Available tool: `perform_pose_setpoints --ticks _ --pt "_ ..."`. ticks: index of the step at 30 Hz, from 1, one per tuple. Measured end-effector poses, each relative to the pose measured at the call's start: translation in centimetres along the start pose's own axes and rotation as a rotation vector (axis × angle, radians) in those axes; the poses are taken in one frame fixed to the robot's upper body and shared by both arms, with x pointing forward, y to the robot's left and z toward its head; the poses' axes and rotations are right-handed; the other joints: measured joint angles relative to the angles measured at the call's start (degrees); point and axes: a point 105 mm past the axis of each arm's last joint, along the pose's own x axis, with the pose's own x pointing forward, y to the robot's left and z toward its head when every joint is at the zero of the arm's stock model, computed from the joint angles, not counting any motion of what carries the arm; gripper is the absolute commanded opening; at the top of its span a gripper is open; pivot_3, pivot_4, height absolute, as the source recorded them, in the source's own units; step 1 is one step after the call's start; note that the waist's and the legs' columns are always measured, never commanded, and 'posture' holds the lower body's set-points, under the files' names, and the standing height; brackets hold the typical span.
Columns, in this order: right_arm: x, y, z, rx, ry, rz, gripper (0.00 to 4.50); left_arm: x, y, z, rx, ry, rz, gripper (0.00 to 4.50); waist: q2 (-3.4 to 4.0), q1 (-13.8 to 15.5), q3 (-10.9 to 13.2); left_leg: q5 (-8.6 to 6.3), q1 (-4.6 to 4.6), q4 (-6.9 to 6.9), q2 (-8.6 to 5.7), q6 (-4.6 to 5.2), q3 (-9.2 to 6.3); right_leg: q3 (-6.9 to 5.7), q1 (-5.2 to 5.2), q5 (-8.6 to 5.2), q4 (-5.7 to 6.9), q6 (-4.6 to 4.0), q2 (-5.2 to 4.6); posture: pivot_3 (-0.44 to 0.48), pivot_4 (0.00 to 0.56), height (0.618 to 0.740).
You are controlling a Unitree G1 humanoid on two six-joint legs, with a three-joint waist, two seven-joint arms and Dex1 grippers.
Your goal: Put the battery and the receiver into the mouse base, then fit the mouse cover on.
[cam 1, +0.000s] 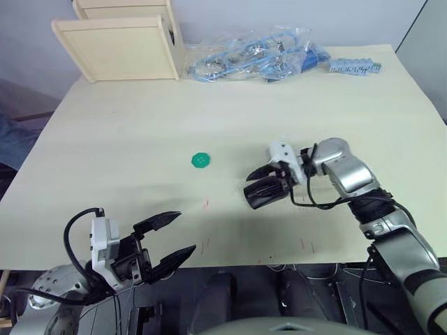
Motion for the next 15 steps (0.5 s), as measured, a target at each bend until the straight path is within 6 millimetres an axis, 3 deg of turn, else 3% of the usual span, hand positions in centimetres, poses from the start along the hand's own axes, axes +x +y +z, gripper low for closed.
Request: perform_pose_setpoints --ticks 4,11,15 --pt "-2.5 0.2 -0.1 0.038 -0.099 -0.125 2.27 0.0 0.0 0.0 0.002 -0.004 0.000 4.50 -0.01 0.10 0.00 0.00 0.00 -0.02 0.01 0.00 -0.01 -0.02 0.01 -0.01 0.00 -0.01 0.02 0.000 0.150 0.740" --pt "-4.7 0.8 -1.0 0.158 -0.190 -0.275 2.27 0.1 0.1 0.3 0.015 -0.007 -0.006 4.50 -0.01 -0.16 0.00 0.00 0.02 -0.01 0.03 0.01 0.03 0.03 0.00 -0.01 0.03 -0.01 0.06 0.000 0.150 0.740" --pt "-4.5 1.6 -2.3 0.235 -0.242 -0.367 2.27 0.2 0.3 0.7 0.032 -0.012 -0.016 4.50 -0.02 -0.04 -0.02 0.00 0.02 -0.02 0.03 0.01 0.02 0.03 0.01 -0.01 0.04 -0.01 0.09 0.000 0.150 0.740"
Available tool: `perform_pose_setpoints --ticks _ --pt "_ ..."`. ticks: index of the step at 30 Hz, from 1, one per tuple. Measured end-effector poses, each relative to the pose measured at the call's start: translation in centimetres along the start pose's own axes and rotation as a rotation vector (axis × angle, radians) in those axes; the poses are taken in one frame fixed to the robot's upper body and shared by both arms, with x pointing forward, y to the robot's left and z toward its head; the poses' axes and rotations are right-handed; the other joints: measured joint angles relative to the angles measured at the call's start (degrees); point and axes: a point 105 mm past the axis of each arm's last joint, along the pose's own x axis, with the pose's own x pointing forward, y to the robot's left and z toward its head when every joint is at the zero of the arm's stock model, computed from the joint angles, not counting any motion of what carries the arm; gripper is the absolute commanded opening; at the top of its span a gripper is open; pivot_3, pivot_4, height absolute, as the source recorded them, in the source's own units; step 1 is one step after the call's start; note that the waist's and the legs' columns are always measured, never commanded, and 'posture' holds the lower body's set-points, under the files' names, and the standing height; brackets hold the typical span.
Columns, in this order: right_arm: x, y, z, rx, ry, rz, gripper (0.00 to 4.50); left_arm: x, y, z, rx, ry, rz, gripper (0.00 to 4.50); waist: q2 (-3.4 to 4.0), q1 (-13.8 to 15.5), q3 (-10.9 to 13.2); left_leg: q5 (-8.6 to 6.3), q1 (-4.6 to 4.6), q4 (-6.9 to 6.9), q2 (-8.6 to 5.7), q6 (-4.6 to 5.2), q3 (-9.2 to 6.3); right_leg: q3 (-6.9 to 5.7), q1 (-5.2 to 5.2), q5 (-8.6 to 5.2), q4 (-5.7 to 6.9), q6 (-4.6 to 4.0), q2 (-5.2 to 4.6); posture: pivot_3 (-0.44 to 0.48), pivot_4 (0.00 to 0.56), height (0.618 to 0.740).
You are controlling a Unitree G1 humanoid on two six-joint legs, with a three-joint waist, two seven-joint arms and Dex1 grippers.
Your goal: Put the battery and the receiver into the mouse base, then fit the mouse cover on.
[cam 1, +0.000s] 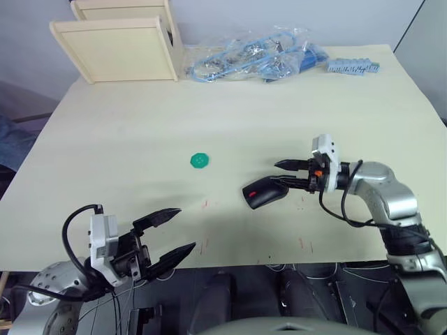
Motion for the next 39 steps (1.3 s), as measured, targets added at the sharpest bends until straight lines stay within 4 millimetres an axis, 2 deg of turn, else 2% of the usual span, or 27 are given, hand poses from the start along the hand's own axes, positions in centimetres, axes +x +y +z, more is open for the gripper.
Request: perform_pose_setpoints --ticks 3,9,21,30,35,39 --pt "0.6 0.9 -1.8 0.089 -0.043 -0.053 2.27 0.1 0.1 0.2 0.009 0.000 -0.009 4.50 0.02 -0.04 0.01 0.00 0.01 0.00 0.00 0.00 0.05 0.06 -0.01 0.01 0.02 0.01 0.02 0.000 0.150 0.740" --pt "0.8 0.8 -1.8 0.103 -0.080 -0.125 2.27 0.1 0.1 0.2 0.013 0.000 -0.017 4.50 0.01 -0.15 0.01 0.00 0.03 0.01 0.01 0.00 0.05 0.09 -0.01 0.00 0.02 0.00 0.10 0.000 0.150 0.740" --pt "1.2 0.8 -4.6 0.187 -0.080 -0.167 2.27 0.1 0.1 0.3 0.014 0.000 -0.017 4.50 -0.11 -0.36 -0.13 0.00 0.20 0.00 0.03 0.00 0.10 0.18 0.09 0.00 0.02 -0.01 0.24 0.000 0.150 0.740" --pt "1.5 0.4 -5.6 0.258 -0.108 -0.159 2.27 0.2 0.1 0.2 0.012 -0.008 -0.016 4.50 -0.44 -0.58 -0.41 -0.01 1.14 -0.43 0.15 0.00 0.28 0.37 0.78 -0.07 -0.14 -0.12 0.36 0.000 0.150 0.740" --pt "1.9 0.2 -6.0 0.250 -0.135 -0.161 2.27 0.3 0.1 0.1 0.003 -0.010 -0.017 4.50 -0.56 -0.78 -0.55 -0.01 1.23 -0.51 0.38 -0.01 0.32 0.38 0.79 -0.12 -0.12 -0.27 0.49 0.000 0.150 0.740" --pt "1.8 0.3 -5.6 0.220 -0.180 -0.188 2.27 0.4 0.3 0.1 -0.003 -0.011 -0.011 4.50 -0.49 -0.66 -0.52 -0.01 1.21 -0.54 0.56 -0.01 0.28 0.36 0.77 -0.13 -0.11 -0.38 0.66 0.000 0.150 0.740"
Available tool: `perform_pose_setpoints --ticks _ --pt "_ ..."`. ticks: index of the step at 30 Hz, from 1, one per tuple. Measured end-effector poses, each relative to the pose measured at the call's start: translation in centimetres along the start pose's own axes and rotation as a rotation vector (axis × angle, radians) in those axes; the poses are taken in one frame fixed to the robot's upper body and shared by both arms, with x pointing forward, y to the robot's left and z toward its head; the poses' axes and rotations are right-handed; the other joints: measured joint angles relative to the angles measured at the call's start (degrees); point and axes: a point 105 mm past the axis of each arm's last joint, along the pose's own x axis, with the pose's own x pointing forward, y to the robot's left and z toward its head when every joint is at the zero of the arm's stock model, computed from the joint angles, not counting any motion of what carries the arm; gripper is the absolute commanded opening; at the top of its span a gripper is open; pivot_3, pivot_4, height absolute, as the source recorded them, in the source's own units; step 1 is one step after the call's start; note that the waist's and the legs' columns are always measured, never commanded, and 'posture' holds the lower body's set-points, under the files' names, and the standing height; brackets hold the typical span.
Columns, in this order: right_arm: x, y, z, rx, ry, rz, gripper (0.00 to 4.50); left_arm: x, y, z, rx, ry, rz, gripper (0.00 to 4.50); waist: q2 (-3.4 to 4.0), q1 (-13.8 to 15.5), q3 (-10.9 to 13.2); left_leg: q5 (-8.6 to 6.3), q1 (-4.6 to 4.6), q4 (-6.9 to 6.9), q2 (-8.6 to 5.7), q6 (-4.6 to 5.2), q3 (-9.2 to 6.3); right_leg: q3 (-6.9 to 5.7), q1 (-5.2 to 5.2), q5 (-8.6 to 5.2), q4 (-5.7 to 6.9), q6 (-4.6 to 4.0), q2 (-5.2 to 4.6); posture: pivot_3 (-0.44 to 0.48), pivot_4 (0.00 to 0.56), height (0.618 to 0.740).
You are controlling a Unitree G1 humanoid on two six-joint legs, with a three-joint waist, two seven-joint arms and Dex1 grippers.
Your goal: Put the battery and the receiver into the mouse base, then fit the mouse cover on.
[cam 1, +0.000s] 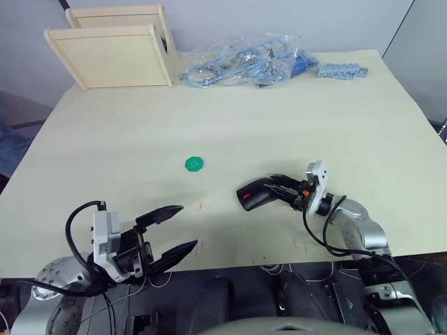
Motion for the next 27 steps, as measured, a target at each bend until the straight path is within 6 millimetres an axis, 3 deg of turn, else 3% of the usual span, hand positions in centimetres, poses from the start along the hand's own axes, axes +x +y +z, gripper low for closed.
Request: perform_pose_setpoints --ticks 5,10,13,16,19,27 --pt "-2.1 0.3 1.5 -0.011 -0.022 -0.002 2.27 -0.4 0.6 -0.1 -0.034 0.004 0.057 4.50 0.18 0.48 0.15 0.00 -0.22 0.00 -0.02 0.00 -0.05 -0.05 -0.16 0.01 -0.02 0.02 -0.10 0.000 0.150 0.740" --pt "-5.2 0.6 4.5 -0.119 0.018 0.004 2.27 -0.8 1.5 -0.5 -0.063 0.020 0.154 4.50 0.24 0.81 0.20 0.00 -0.29 0.00 -0.09 0.00 -0.07 -0.09 -0.22 0.00 -0.02 0.03 -0.18 0.000 0.150 0.740" --pt "-6.9 0.2 5.1 -0.173 0.051 -0.023 2.94 -1.2 1.7 -0.9 -0.089 0.037 0.191 4.50 0.21 0.83 0.21 0.00 -0.30 0.00 -0.10 0.00 -0.04 -0.09 -0.21 0.00 -0.03 0.03 -0.16 0.000 0.150 0.740" --pt "-9.8 -0.4 4.7 -0.250 0.143 -0.067 4.37 -1.8 2.0 -1.2 -0.102 0.056 0.240 4.50 0.20 1.00 0.23 0.00 -0.34 0.00 -0.12 0.00 -0.02 -0.10 -0.22 -0.01 -0.07 0.04 -0.18 0.000 0.150 0.740" --pt "-13.8 -0.9 5.1 -0.328 0.219 -0.144 4.45 -2.8 2.2 -1.4 -0.119 0.081 0.299 4.50 0.18 1.55 0.24 0.00 -0.33 0.00 -0.14 0.00 0.01 -0.09 -0.21 -0.01 -0.09 0.05 -0.20 0.000 0.150 0.740" --pt "-18.5 -0.2 3.5 -0.292 0.267 -0.234 4.45 -4.1 2.1 -2.3 -0.163 0.123 0.369 4.50 0.12 1.90 0.25 0.00 -0.33 0.00 -0.05 0.00 0.08 -0.04 -0.19 -0.03 -0.18 0.04 -0.14 0.000 0.150 0.740"
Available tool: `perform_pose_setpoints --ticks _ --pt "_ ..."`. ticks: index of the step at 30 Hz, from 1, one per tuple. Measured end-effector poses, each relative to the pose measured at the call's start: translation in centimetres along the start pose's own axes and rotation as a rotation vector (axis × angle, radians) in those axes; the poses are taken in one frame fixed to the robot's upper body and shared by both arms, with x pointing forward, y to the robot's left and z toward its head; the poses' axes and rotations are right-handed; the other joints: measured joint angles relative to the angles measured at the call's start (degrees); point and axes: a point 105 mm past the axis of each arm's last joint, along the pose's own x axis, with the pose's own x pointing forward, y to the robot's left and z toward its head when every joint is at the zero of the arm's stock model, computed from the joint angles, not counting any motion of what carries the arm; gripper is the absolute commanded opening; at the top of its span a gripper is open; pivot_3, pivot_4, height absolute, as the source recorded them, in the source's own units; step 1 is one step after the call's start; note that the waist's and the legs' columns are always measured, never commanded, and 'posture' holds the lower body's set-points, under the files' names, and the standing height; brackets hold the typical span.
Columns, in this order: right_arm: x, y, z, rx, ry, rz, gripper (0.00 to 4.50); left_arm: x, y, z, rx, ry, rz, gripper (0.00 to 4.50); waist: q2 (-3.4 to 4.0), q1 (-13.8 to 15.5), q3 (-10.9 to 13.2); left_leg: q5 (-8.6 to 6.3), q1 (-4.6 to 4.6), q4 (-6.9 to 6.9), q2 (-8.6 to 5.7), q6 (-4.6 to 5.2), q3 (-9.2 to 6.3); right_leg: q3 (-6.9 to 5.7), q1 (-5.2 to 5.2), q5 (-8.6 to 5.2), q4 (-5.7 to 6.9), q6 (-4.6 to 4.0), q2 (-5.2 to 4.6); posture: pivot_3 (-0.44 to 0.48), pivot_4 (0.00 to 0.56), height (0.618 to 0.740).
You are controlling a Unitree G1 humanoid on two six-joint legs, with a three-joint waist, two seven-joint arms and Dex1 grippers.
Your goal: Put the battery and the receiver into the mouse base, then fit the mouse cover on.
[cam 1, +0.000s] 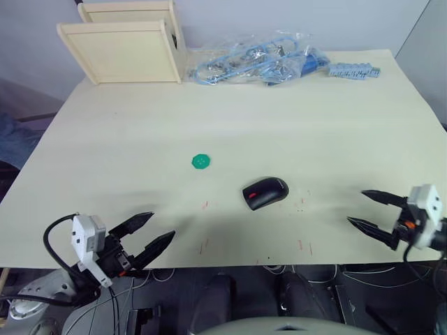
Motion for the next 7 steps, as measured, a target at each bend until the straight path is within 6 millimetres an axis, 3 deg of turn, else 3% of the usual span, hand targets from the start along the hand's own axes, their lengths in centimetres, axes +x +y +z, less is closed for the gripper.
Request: perform_pose_setpoints --ticks 2,7 --pt "-1.08 -0.20 -0.71 0.015 0.016 -0.035 4.45 -0.29 0.11 -0.10 -0.005 0.004 0.014 4.50 -0.01 0.04 0.01 0.00 -0.01 0.00 -0.01 0.00 0.02 0.01 0.01 0.00 -0.03 0.00 -0.03 0.000 0.150 0.740" --pt "-1.51 -0.07 -1.34 0.027 0.020 -0.042 4.45 -0.32 0.15 -0.08 -0.006 0.000 0.018 4.50 -0.01 -0.10 0.01 0.00 0.05 0.00 0.02 0.00 0.08 0.03 0.04 -0.11 -0.02 -0.20 -0.03 0.000 0.150 0.740"
